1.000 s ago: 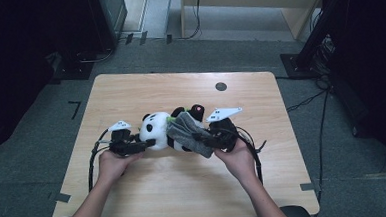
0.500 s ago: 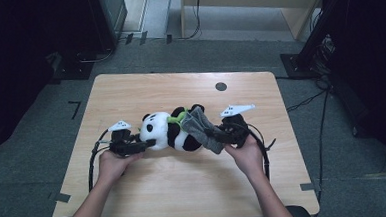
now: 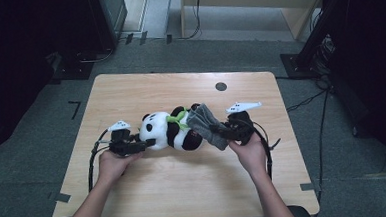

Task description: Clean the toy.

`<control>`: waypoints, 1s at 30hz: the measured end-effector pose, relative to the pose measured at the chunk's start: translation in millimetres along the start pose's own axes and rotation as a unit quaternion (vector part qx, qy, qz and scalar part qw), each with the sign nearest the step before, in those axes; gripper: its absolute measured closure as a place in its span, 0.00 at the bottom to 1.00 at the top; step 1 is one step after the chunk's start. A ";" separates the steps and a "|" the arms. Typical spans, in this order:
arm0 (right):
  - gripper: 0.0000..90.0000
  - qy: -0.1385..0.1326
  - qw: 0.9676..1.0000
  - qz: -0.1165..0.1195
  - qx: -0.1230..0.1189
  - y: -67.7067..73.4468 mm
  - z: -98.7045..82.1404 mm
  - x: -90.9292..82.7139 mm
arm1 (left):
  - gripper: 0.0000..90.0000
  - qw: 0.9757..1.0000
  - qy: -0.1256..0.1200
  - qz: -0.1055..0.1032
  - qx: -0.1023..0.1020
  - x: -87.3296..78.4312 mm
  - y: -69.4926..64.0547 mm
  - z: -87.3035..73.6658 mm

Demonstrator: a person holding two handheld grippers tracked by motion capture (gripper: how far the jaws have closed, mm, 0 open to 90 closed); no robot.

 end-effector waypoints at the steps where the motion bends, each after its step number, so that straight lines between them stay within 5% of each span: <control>1: 0.86 -0.008 1.000 0.002 -0.005 3.9 4.2 -3.9 | 0.45 1.000 0.000 0.001 0.000 -0.1 -0.2 0.0; 8: 0.86 -0.036 0.998 0.030 -0.051 46.4 25.9 -6.9 | 0.45 1.000 -0.003 0.017 -0.009 0.2 -5.1 0.6; 18: 0.86 -0.008 0.995 0.060 -0.084 102.6 27.4 45.2 | 0.45 1.000 -0.004 0.026 -0.015 0.3 -11.4 0.6; 25: 0.86 0.038 0.995 0.025 -0.086 104.8 3.8 91.2 | 0.45 1.000 -0.004 0.027 -0.015 0.6 -14.4 -0.2; 30: 0.86 0.036 0.995 0.011 -0.097 94.2 0.1 93.4 | 0.47 1.000 0.007 0.027 -0.009 3.5 -17.6 0.7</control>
Point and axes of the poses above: each handheld gripper's, and its own axes: x roughly forward along the jaws, z roughly out of its top, y roughly to its left, the point moved 5 cm from there along x, roughly forward along the jaws, and after that the axes turned 3 degrees about -z, right-handed, at the moved point
